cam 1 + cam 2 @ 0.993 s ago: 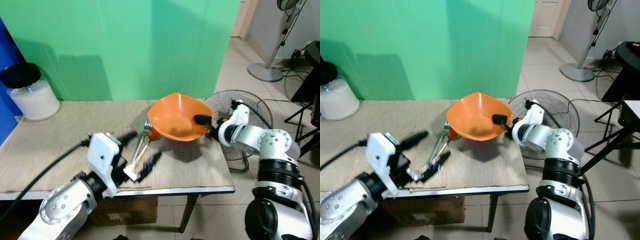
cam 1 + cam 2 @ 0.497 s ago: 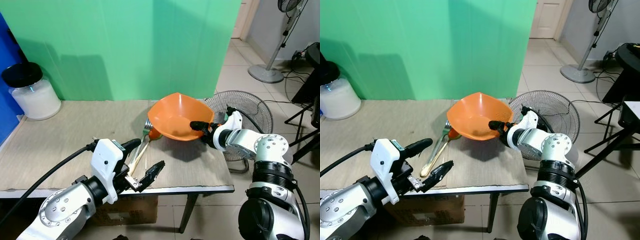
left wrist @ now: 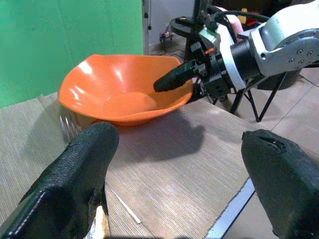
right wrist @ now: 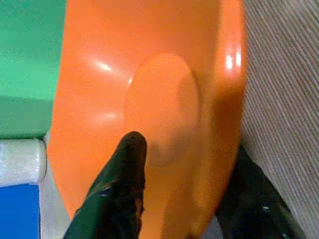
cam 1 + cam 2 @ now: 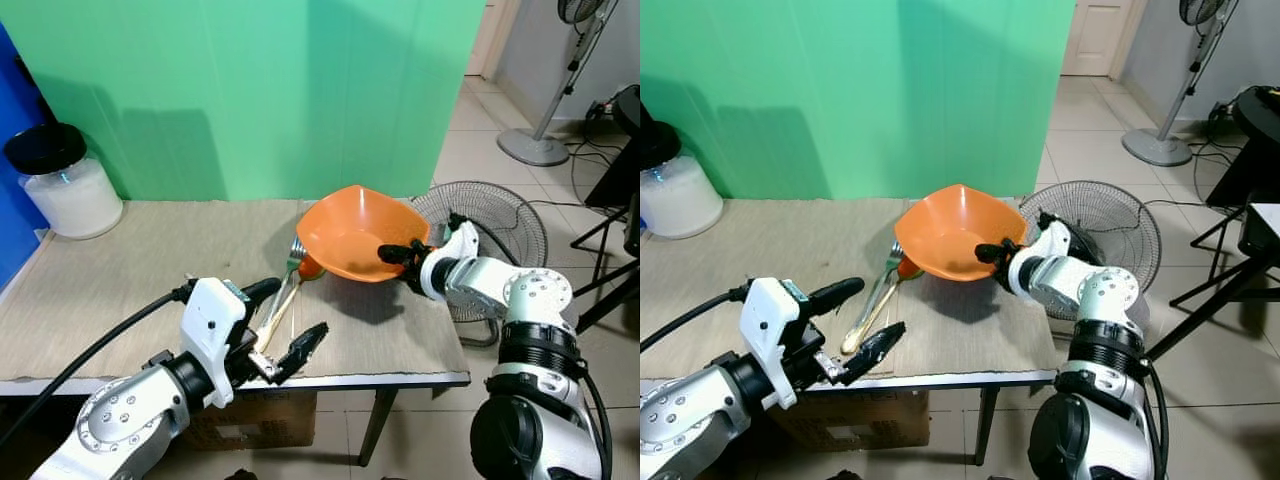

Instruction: Setting the table

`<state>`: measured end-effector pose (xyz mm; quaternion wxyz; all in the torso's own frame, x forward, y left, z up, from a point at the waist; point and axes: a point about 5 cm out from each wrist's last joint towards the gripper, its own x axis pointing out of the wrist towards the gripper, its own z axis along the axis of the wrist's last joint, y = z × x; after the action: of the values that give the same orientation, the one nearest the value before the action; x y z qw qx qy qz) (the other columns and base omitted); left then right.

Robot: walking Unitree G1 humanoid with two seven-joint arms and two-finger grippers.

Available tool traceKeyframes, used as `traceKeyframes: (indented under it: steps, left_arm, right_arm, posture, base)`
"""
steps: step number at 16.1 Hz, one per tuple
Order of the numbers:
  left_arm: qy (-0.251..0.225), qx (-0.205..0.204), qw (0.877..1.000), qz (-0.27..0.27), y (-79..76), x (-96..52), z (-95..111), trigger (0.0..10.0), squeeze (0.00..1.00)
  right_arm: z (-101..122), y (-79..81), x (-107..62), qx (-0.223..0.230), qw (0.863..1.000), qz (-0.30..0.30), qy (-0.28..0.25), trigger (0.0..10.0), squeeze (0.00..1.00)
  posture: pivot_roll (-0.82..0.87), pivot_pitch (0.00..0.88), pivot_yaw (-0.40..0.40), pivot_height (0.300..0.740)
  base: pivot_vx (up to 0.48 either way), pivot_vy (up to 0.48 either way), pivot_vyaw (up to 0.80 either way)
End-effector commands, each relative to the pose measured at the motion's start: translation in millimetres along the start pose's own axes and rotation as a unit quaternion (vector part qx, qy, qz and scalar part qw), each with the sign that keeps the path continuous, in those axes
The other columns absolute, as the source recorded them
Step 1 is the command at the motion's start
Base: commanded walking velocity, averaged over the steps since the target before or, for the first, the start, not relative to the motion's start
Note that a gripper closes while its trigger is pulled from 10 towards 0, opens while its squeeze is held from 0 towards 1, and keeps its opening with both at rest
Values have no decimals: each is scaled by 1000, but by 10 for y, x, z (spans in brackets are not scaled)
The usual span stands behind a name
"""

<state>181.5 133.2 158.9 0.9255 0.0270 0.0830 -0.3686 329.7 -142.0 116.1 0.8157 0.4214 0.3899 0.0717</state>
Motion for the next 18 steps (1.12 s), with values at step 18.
traceKeyframes:
  steps: [18]
  left_arm:
    - [-6, 25, 1000, 8, 51, -3, 76, 10000, 0]
  right_arm:
    - [146, 239, -276, 19, 991, 113, -68, 0, 0]
  posture:
    - [-52, 0, 24, 740]
  base:
    - [0, 0, 0]
